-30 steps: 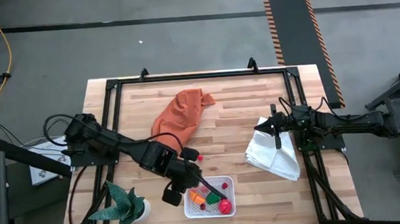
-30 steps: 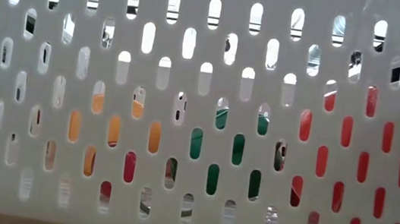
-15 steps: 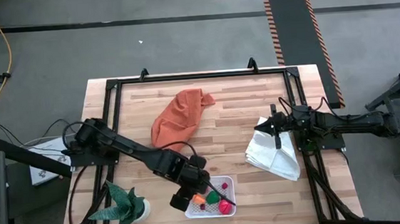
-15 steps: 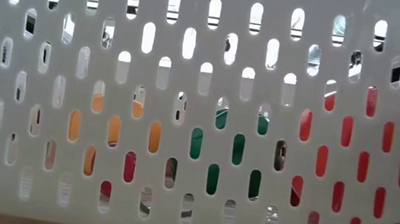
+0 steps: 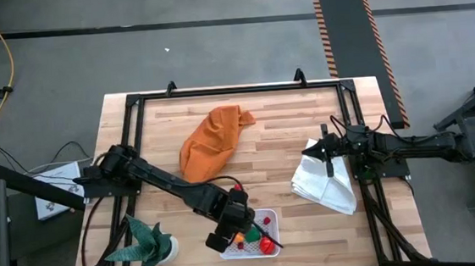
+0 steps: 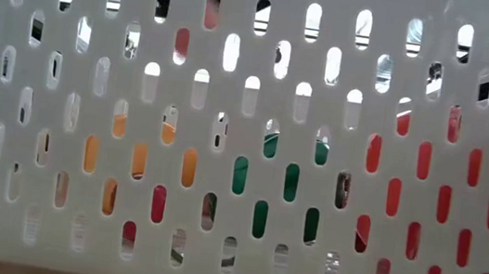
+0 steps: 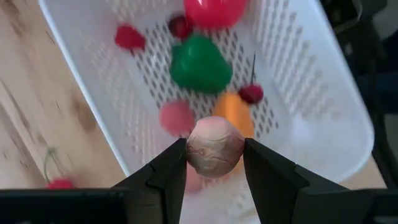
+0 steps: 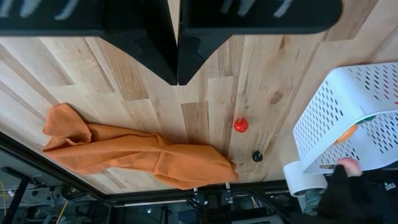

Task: Pick and placing Produce into tupperware
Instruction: Put the peach into the white bin

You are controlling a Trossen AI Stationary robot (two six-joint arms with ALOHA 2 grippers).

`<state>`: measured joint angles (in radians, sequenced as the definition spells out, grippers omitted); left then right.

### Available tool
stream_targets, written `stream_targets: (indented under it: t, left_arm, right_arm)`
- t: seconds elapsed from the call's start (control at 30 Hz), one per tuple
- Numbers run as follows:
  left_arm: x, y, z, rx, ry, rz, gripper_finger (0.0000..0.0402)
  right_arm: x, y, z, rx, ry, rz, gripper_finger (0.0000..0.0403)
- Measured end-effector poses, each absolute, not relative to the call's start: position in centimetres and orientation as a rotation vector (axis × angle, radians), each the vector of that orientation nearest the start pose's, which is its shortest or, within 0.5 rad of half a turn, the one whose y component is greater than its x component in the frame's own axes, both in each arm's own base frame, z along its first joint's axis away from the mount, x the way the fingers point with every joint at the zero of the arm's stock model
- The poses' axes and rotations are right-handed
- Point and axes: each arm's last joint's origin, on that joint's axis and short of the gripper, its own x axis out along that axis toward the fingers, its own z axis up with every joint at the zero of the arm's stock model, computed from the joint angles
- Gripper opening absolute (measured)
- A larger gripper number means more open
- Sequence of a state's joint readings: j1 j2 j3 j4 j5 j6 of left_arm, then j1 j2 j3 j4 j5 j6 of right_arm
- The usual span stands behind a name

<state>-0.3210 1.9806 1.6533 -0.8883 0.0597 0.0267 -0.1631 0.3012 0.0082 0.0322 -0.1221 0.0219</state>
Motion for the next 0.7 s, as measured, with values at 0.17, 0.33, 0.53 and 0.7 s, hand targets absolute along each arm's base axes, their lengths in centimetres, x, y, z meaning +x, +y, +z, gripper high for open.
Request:
stream_targets:
  t: [0.17,0.33,0.53,0.7]
  left_arm:
    - [39.2,-13.2,22.3,0.190,1.221,-0.352,0.0143]
    - [39.6,-13.3,21.5,0.195,1.232,-0.352,0.0143]
    - [40.1,-13.5,20.9,0.193,1.210,-0.356,0.0143]
    - [40.4,-13.6,20.8,0.193,1.192,-0.357,0.0143]
  right_arm:
    - [11.2,-1.5,14.3,0.059,0.261,-0.044,0.0000]
    - [11.2,-1.5,14.3,0.060,0.265,-0.044,0.0000]
    - [11.2,-1.5,14.3,0.060,0.264,-0.044,0.0000]
    - [11.2,-1.5,14.3,0.060,0.264,-0.044,0.0000]
